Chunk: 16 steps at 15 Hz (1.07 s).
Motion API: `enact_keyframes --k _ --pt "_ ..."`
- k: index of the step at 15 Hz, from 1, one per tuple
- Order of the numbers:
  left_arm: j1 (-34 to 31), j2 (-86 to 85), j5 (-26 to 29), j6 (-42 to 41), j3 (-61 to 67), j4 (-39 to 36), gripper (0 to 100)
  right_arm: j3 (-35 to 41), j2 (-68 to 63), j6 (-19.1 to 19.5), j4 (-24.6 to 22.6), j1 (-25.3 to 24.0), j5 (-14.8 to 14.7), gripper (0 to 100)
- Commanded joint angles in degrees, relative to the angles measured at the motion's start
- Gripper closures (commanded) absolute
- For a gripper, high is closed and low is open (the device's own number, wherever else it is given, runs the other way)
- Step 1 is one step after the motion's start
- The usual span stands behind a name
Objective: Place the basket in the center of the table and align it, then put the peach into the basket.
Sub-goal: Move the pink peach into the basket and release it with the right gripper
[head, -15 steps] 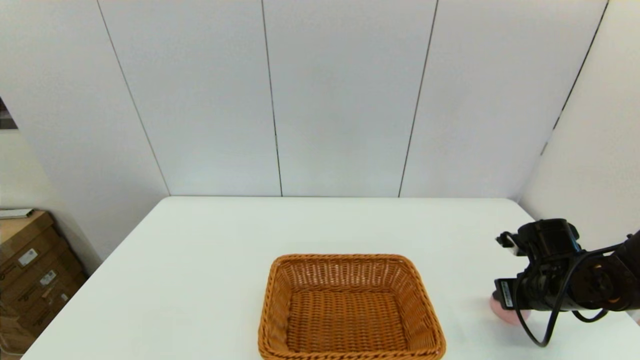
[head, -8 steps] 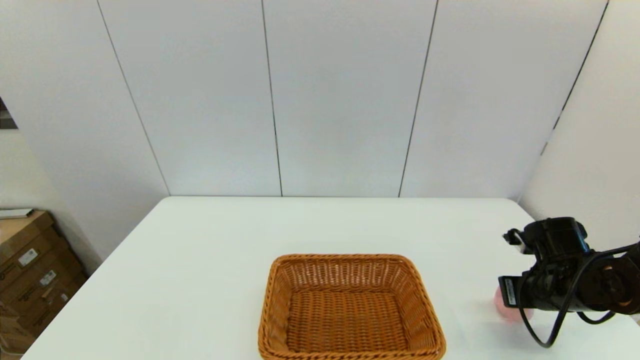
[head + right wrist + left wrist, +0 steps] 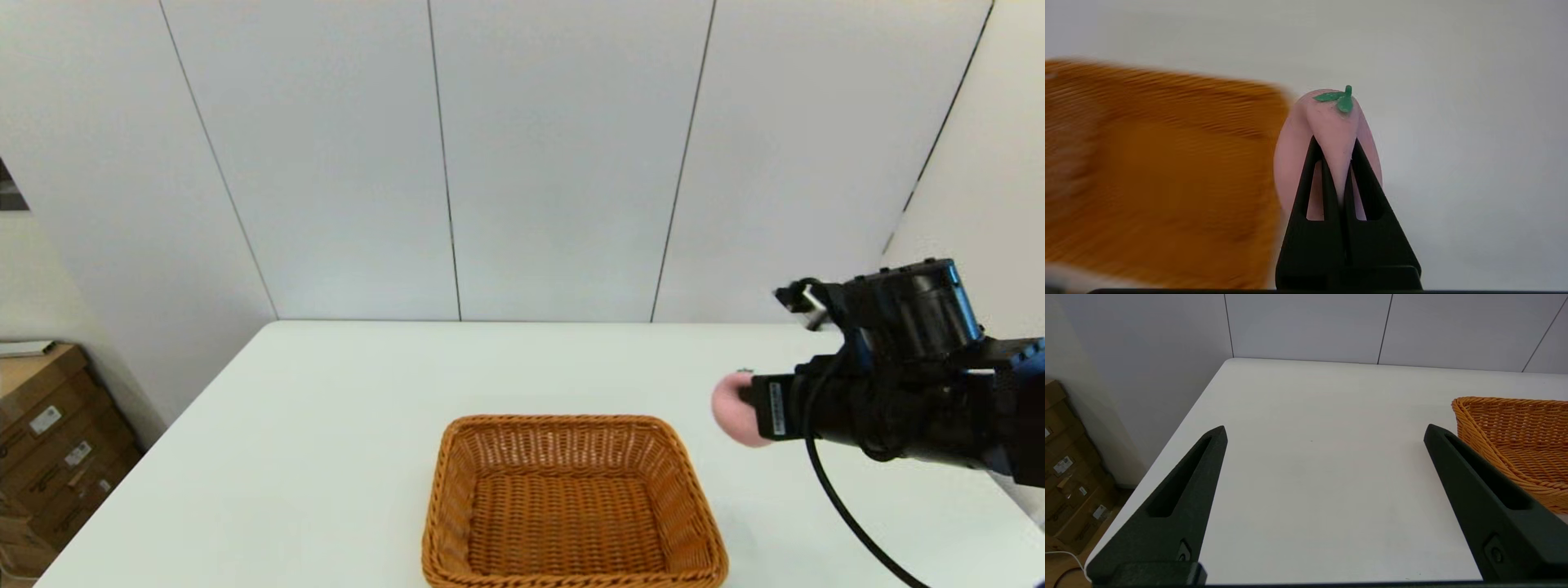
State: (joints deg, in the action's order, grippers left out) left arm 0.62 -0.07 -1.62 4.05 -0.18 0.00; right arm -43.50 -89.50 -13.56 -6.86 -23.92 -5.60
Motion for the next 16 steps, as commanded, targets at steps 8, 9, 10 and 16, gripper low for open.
enact_keyframes --k 8,9,10,16 --pt "-0.01 -0.01 -0.05 0.08 0.01 0.0 0 -7.3 -10.6 -1.39 3.44 -20.47 0.41 0" --pt "-0.01 -0.01 -0.05 0.08 0.01 0.0 0 -7.66 -11.4 -1.82 2.82 -20.38 0.41 0" --pt "-0.01 -0.01 -0.05 0.08 0.01 0.0 0 -7.66 -11.66 -1.82 2.73 -20.29 0.32 0" --pt "-0.01 -0.01 -0.14 0.08 0.01 0.0 0 -8.62 -8.76 -2.26 2.82 -12.91 0.15 0"
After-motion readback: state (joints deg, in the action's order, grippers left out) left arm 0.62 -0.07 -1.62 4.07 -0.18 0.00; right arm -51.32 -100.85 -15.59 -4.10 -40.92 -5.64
